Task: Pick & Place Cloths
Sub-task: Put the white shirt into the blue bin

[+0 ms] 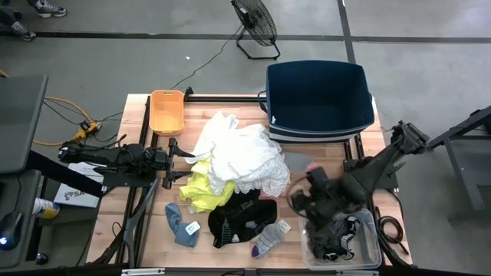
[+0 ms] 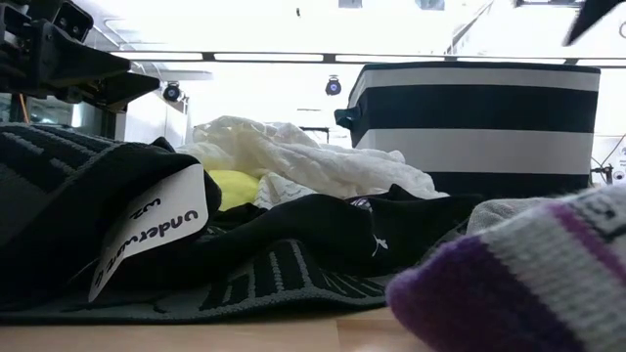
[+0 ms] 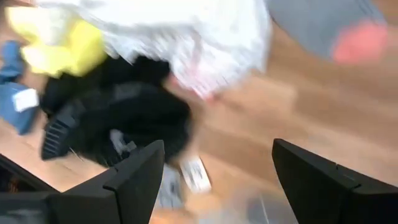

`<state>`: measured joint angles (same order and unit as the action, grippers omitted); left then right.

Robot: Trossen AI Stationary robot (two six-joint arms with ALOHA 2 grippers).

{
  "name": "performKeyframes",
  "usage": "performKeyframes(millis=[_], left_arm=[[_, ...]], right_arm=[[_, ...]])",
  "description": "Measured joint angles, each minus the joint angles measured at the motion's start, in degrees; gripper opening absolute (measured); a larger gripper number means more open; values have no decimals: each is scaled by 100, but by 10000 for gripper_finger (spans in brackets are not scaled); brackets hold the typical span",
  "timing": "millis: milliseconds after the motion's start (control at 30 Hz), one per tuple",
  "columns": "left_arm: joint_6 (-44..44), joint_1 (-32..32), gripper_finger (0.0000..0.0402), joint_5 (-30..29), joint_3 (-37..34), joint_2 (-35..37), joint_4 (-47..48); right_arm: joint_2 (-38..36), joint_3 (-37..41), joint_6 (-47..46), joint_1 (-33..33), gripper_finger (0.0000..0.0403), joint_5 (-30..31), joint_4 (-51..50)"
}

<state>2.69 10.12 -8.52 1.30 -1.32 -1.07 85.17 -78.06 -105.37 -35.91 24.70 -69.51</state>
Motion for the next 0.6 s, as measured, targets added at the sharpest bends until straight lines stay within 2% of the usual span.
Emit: performKeyframes(millis=[333,600], left_arm=[[-1,-2,281,0,0,2,-2],[-1,-2,281,1,0,2,1]], right_arm=[[0,0,4210,1489,289,225,2506],[36,0,7986,2003,289,186,4331]])
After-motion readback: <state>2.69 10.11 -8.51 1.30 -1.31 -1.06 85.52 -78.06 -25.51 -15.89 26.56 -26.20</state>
